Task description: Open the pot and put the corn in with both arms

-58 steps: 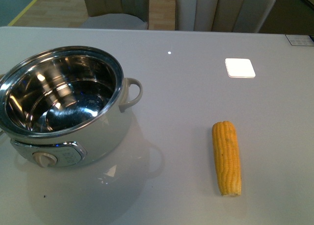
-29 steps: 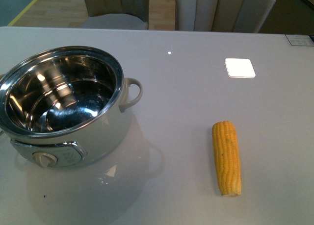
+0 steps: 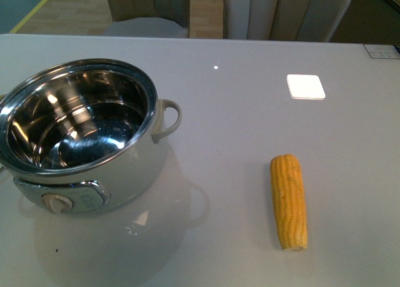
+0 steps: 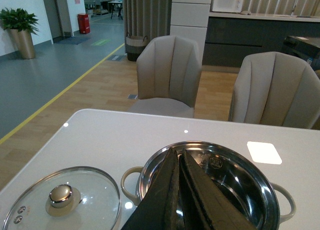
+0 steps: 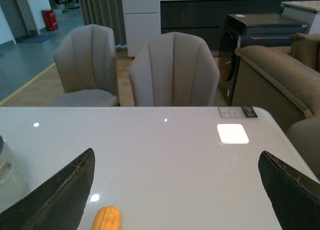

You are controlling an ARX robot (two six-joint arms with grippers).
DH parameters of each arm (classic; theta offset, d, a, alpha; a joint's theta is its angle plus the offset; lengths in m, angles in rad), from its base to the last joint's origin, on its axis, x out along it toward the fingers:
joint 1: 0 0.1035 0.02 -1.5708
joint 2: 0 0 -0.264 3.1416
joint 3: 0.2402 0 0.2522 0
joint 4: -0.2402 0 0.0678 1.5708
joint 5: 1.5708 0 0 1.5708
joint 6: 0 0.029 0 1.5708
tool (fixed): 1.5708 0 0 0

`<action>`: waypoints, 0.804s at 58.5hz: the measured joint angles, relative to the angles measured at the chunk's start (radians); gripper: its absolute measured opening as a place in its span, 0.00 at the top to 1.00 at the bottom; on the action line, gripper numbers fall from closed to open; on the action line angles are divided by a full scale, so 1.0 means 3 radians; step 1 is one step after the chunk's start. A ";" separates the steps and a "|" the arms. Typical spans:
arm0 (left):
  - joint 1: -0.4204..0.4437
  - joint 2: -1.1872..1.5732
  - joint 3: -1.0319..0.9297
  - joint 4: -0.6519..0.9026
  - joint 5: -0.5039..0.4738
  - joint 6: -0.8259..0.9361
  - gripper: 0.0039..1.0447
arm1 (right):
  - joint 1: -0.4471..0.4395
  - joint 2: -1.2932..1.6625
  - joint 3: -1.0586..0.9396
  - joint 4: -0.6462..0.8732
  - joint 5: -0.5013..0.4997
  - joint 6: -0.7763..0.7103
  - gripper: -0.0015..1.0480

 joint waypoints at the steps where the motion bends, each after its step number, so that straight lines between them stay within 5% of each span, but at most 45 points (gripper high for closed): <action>1: 0.0000 -0.0020 0.0000 -0.0020 0.0000 0.0000 0.97 | 0.0000 0.0001 0.0000 0.0000 0.0000 0.0000 0.08; 13: 0.0000 -0.0181 0.0000 -0.0182 0.0000 0.0000 0.97 | 0.0000 0.0000 0.0000 0.0000 -0.0001 0.0000 0.08; 19: 0.0000 -0.0618 0.0001 -0.0721 0.0000 0.0003 0.97 | 0.0000 0.0000 0.0000 -0.0001 0.0000 0.0000 0.08; 47: 0.0000 -0.0758 0.0001 -0.0777 -0.0001 0.0003 0.97 | 0.0000 0.0000 0.0000 -0.0001 0.0000 0.0000 0.08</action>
